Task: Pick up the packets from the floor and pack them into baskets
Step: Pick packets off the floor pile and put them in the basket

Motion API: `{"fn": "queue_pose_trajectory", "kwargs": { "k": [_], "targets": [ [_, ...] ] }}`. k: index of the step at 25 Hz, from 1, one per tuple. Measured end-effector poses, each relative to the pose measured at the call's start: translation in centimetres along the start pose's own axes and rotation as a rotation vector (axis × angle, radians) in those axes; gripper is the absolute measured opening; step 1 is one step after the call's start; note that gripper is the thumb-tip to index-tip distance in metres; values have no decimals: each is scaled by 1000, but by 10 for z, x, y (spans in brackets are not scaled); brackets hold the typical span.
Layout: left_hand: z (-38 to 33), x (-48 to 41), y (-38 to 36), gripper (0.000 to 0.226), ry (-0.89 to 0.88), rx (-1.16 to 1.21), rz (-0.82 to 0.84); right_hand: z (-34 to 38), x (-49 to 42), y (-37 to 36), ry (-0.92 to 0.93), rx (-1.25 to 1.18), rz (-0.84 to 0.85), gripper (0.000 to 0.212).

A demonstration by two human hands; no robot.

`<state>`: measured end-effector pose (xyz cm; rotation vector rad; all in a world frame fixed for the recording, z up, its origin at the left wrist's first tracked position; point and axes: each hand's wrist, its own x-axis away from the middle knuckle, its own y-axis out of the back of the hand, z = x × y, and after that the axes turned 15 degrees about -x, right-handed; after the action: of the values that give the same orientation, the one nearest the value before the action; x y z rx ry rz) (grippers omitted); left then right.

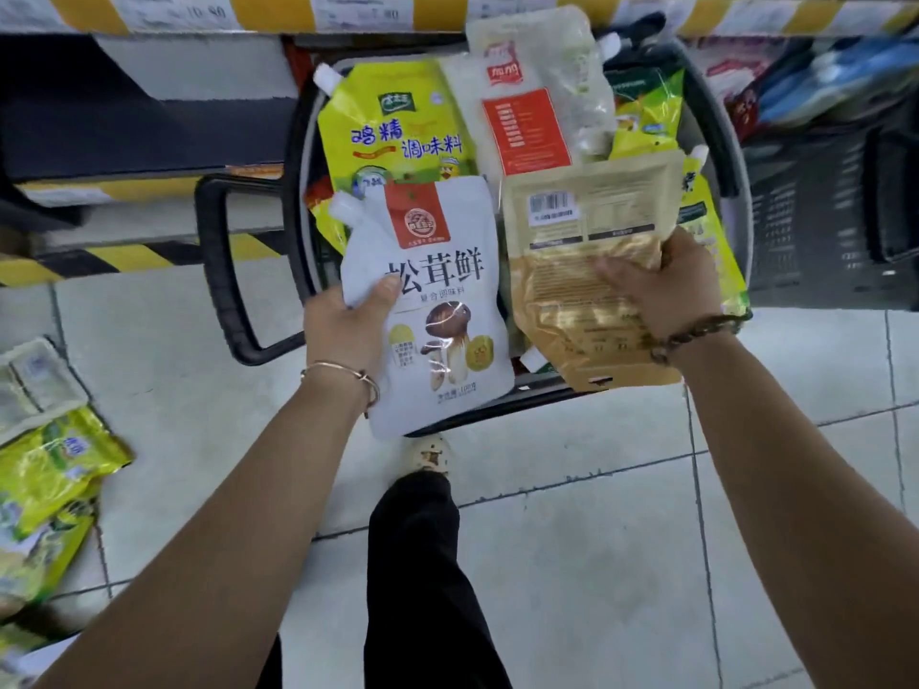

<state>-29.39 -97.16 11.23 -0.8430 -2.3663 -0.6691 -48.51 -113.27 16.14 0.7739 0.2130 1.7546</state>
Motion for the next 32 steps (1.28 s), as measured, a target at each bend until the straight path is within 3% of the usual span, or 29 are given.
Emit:
{"fn": "queue_pose_trajectory", "kwargs": {
  "k": [1, 5, 8, 11, 13, 23, 32],
  "targets": [
    [3, -4, -7, 4, 6, -46, -35, -4, -6, -2, -1, 0, 2, 42],
    [11, -4, -16, 38, -53, -326, -234, -19, -8, -17, 71, 161, -93, 73],
    [19, 13, -14, 79, -439, -680, -322, -25, -3, -20, 283, 512, -79, 87],
    [33, 17, -20, 105, -741, -1309, -167, -27, -5, -31, 450, 732, 118, 79],
    [31, 11, -31, 110, -721, -1480, -66, -33, -8, -40, 530, 779, 216, 73],
    [21, -5, -50, 112, -467, -1672, 97, -64, 4, -55, 530, 877, 227, 70],
    [8, 5, -37, 100, -529, -1565, 157, -28, 9, -43, 385, 785, 299, 64]
  ]
}}
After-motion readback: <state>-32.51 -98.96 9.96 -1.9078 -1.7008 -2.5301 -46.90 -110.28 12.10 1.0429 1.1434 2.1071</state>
